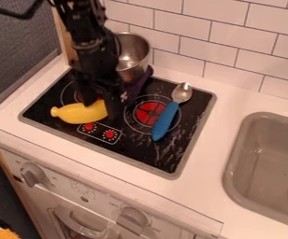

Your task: Put the banana inside the silver pot

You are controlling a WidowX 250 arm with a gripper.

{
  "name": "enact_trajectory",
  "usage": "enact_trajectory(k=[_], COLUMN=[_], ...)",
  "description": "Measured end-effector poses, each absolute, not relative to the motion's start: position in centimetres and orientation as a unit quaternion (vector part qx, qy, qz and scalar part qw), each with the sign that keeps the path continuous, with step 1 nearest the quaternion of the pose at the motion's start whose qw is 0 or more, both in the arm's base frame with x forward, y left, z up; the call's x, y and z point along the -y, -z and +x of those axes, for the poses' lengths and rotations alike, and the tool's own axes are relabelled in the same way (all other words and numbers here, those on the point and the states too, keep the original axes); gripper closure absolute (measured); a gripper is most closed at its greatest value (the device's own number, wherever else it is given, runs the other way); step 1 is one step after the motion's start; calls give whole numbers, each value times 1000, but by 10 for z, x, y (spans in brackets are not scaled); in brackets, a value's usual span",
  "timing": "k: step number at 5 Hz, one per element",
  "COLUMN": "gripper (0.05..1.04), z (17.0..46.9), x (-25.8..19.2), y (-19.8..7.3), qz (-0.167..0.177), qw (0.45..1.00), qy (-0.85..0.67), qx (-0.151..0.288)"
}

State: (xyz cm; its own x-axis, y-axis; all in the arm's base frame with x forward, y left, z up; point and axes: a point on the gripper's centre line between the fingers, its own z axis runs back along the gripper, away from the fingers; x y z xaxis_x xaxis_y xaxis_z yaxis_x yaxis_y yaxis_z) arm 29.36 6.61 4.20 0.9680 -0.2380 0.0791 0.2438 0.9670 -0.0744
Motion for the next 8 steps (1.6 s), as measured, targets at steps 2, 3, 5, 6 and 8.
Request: enact_trajectory(k=[2, 3, 5, 6, 8], gripper=[85, 153, 567, 567, 567], z=[299, 298, 294, 289, 293], x=[-83, -84, -71, -62, -46], y=[-25, -26, -20, -18, -108], qz=[-10, -4, -1, -4, 32], qw=[990, 990, 990, 990, 993], qy=[141, 142, 142, 141, 94], qx=[4, -3, -10, -19, 56])
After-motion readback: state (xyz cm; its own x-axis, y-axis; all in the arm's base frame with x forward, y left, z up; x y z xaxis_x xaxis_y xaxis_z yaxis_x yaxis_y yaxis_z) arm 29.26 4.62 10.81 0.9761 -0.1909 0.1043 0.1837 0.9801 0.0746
